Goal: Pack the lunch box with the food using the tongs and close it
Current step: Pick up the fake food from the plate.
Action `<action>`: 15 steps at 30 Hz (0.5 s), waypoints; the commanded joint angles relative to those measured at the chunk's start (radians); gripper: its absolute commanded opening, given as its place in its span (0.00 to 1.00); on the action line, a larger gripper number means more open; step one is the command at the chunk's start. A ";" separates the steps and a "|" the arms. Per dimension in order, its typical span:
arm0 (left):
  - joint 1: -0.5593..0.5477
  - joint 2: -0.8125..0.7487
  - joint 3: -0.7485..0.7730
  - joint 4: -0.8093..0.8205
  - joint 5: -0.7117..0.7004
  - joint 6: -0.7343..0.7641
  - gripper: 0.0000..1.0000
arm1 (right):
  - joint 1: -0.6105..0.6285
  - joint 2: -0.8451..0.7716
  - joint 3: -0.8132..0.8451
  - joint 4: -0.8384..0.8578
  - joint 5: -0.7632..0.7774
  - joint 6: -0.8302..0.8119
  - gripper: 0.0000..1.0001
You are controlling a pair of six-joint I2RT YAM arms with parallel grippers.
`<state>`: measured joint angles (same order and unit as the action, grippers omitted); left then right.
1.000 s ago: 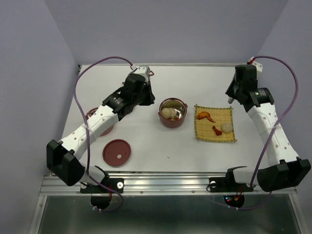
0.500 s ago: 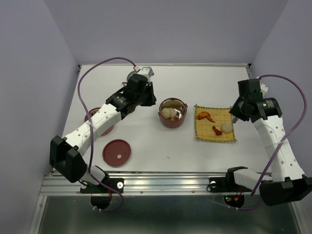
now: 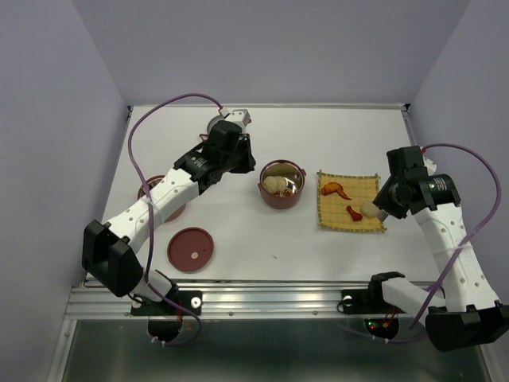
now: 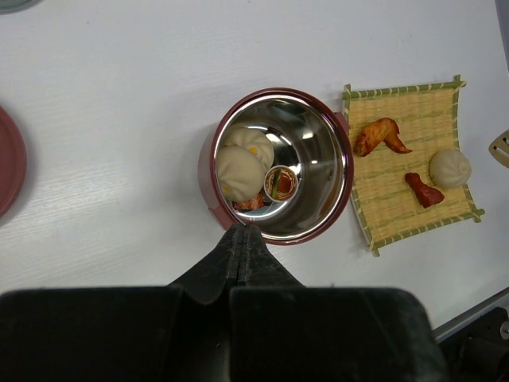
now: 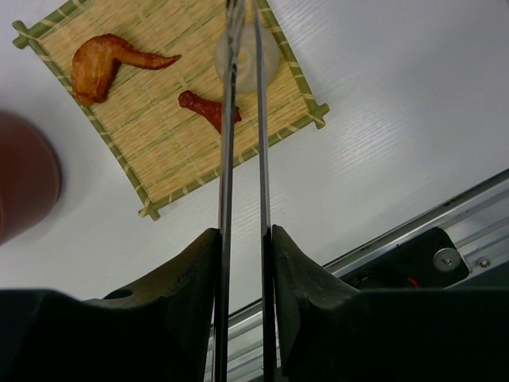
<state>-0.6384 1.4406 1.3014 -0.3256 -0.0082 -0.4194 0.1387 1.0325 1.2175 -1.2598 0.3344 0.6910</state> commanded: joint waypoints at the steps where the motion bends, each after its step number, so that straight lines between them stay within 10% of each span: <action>1: 0.002 0.000 0.006 0.034 0.002 0.018 0.00 | 0.001 -0.028 -0.009 -0.001 -0.006 0.016 0.38; 15: 0.003 0.004 -0.002 0.037 0.004 0.014 0.00 | 0.001 -0.031 -0.015 0.016 -0.028 0.016 0.47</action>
<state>-0.6384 1.4456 1.3014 -0.3241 -0.0082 -0.4194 0.1387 1.0241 1.1950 -1.2598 0.3130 0.7010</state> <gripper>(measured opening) 0.026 0.470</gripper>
